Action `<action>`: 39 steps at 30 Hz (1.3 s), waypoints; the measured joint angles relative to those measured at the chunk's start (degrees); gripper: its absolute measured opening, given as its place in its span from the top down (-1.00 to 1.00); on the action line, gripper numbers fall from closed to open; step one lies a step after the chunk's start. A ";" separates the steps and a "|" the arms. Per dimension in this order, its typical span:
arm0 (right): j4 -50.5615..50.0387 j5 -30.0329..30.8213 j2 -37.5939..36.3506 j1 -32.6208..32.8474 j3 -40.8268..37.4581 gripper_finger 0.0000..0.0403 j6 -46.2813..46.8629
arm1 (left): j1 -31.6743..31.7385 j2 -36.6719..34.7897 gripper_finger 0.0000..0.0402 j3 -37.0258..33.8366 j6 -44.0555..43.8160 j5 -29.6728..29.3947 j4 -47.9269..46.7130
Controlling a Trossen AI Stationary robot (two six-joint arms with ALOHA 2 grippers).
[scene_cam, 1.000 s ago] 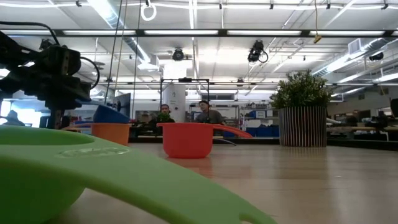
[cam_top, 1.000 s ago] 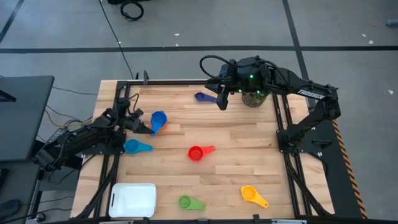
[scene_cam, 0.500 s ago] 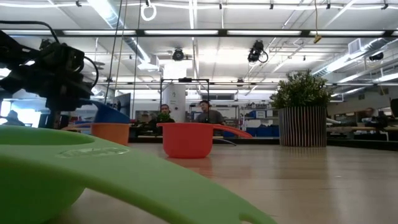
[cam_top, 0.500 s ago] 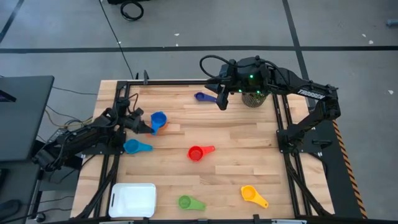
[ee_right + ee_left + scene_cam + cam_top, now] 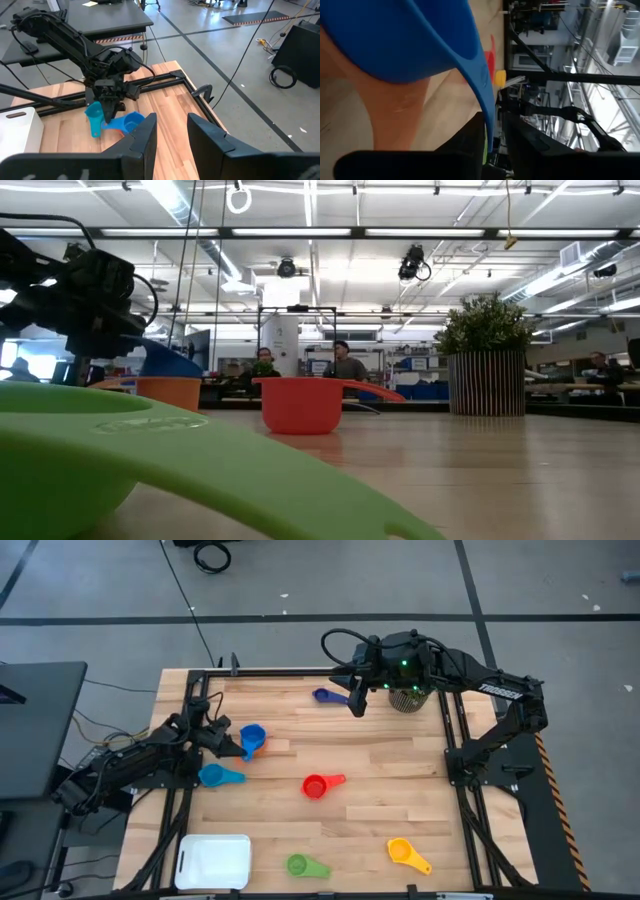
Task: Nest measuring cups in basket
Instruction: Stack the dark blue measuring cup into the orange measuring cup
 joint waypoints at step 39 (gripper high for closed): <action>-0.02 0.00 0.00 0.00 0.00 0.43 -0.54 | 0.02 -0.02 0.49 0.28 -3.55 7.77 -3.36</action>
